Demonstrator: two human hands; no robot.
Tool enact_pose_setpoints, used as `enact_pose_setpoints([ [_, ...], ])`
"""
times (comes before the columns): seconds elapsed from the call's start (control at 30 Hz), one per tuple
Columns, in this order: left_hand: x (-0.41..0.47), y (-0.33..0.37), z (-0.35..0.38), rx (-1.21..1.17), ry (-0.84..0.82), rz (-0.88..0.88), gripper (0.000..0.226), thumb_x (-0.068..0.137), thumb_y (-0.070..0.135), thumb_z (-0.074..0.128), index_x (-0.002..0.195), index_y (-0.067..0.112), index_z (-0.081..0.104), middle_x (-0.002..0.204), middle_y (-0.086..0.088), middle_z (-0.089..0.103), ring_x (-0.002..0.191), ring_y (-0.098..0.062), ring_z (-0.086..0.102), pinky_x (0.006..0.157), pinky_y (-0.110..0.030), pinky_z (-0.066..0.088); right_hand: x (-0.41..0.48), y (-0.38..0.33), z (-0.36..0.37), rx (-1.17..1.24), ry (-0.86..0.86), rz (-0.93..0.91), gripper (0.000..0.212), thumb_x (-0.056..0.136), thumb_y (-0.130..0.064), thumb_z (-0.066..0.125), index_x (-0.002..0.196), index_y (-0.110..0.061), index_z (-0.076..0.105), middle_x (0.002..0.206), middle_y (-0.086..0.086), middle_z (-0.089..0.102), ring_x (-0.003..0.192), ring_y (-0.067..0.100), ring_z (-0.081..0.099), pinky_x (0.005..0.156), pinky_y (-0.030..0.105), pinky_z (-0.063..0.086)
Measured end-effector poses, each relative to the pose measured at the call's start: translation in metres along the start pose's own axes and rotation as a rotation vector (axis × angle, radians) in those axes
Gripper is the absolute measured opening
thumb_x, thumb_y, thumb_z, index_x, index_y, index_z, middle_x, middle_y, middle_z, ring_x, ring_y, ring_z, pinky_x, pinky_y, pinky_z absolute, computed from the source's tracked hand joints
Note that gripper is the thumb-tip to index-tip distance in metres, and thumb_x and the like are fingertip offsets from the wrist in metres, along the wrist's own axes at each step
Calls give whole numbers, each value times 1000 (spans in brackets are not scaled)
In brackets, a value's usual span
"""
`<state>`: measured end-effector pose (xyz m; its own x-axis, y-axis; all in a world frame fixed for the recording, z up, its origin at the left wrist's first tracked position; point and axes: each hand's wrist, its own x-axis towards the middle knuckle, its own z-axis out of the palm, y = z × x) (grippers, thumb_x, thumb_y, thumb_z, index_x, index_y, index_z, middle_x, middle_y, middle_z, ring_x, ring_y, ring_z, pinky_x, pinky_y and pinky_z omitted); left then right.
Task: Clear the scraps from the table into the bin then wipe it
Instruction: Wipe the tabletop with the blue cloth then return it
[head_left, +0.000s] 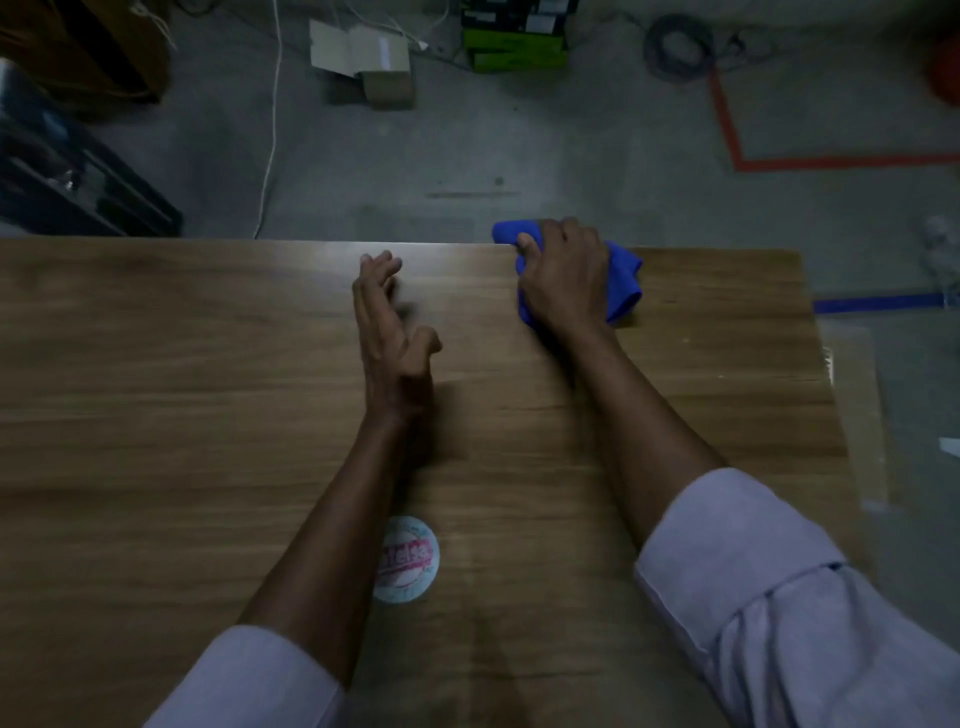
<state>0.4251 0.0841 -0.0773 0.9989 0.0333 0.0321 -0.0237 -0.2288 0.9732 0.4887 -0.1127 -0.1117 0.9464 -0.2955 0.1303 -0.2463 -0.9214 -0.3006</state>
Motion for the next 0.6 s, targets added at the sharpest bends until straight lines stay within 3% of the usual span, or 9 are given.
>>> enact_pose_setpoints([
  [0.2, 6, -1, -11, -84, -8, -45, 78, 69, 23, 51, 143, 2, 41, 149, -9, 42, 141, -18, 40, 116, -42, 37, -9, -76, 18, 13, -44, -61, 41, 109, -40, 37, 124, -11, 62, 121, 10, 61, 110, 29, 53, 100, 41, 35],
  [0.3, 12, -4, -29, -123, -63, -98, 77, 72, 16, 54, 147, 5, 40, 149, -8, 43, 136, -15, 43, 115, -43, 39, -13, -108, 26, 9, -62, -77, 41, 109, -41, 36, 125, -11, 61, 122, 9, 61, 111, 27, 53, 101, 39, 34],
  [0.47, 20, -7, -67, -159, -149, -110, 81, 67, 24, 58, 144, 5, 43, 139, -17, 51, 126, -28, 52, 105, -48, 48, -17, -161, 40, 27, -99, -69, 42, 109, -41, 37, 127, -11, 60, 125, 10, 60, 115, 29, 52, 103, 41, 33],
  [0.6, 27, -18, -114, -103, -127, -108, 79, 70, 23, 59, 144, 3, 42, 142, -11, 48, 133, -24, 47, 112, -47, 42, -23, -206, 51, 1, -95, -60, 41, 109, -40, 37, 127, -11, 60, 125, 11, 60, 114, 29, 52, 103, 41, 33],
])
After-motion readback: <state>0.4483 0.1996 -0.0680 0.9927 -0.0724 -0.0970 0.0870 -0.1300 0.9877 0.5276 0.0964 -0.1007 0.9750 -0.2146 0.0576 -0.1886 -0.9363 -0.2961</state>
